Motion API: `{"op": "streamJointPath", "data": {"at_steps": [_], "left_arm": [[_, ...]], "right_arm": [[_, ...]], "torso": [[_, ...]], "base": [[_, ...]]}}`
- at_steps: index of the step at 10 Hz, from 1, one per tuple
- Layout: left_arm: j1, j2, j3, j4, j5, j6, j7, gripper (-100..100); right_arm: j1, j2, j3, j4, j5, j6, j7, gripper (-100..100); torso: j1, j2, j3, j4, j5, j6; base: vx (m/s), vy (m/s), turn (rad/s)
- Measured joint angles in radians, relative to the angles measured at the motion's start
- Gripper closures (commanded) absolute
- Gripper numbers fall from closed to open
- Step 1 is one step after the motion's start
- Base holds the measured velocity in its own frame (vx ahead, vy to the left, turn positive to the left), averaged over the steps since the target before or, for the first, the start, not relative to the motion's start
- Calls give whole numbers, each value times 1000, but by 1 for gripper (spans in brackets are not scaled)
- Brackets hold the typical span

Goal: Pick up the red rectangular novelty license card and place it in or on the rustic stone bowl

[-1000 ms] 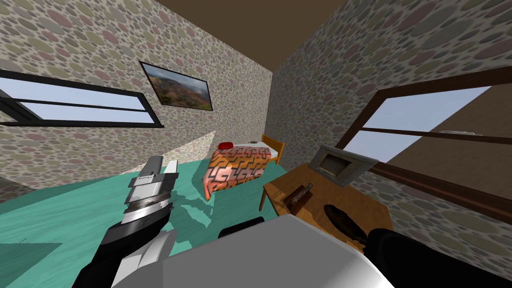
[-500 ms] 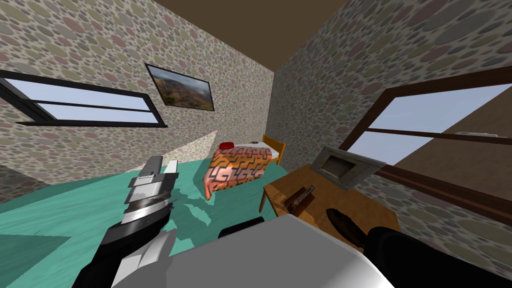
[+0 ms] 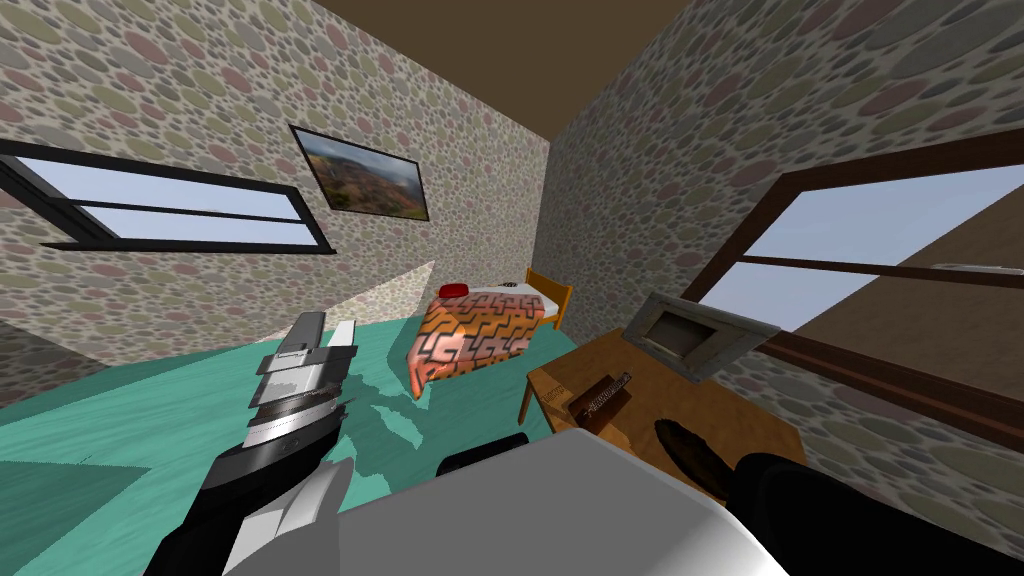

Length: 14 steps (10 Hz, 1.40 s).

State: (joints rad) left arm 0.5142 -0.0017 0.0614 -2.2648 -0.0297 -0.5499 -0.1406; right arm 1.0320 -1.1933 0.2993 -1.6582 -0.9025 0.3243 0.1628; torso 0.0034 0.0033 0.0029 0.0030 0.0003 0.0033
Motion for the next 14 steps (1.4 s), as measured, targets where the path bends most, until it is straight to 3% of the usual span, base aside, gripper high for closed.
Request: {"op": "streamJointPath", "data": {"at_steps": [1, 2, 3, 7, 8, 9, 14], "left_arm": [[0, 0, 0, 0, 0, 0, 0, 0], [0, 0, 0, 0, 0, 0, 0, 0], [0, 0, 0, 0, 0, 0, 0, 0], [0, 0, 0, 0, 0, 0, 0, 0], [0, 0, 0, 0, 0, 0, 0, 0], [0, 0, 0, 0, 0, 0, 0, 0], [0, 0, 0, 0, 0, 0, 0, 0]], "right_arm": [[0, 0, 0, 0, 0, 0, -1, 100], [0, 1, 0, 0, -1, -1, -1, 0], [0, 1, 0, 0, -1, -1, -1, 100], [53, -85, -54, -68, -46, -5, -18, 100], [55, -87, -56, -70, -47, -5, -19, 0], [55, -86, -55, -70, -47, -5, -19, 100], [88, -187, -39, -46, -37, -110, -137, 100]], "torso": [[0, 1, 0, 0, 0, 0], [0, 1, 0, 0, 0, -1], [0, 1, 0, 0, 0, -1], [4, 1, 0, -1, 2, -1], [2, 1, 0, -1, 1, -1], [2, 0, 0, -1, 1, -1], [1, 1, 0, -1, 2, -2]], "base": [[0, 0, 0], [0, 0, 0], [-14, 27, -72], [-17, 34, -50], [0, 0, 0], [-23, 7, 88], [-45, -6, 78]]}}
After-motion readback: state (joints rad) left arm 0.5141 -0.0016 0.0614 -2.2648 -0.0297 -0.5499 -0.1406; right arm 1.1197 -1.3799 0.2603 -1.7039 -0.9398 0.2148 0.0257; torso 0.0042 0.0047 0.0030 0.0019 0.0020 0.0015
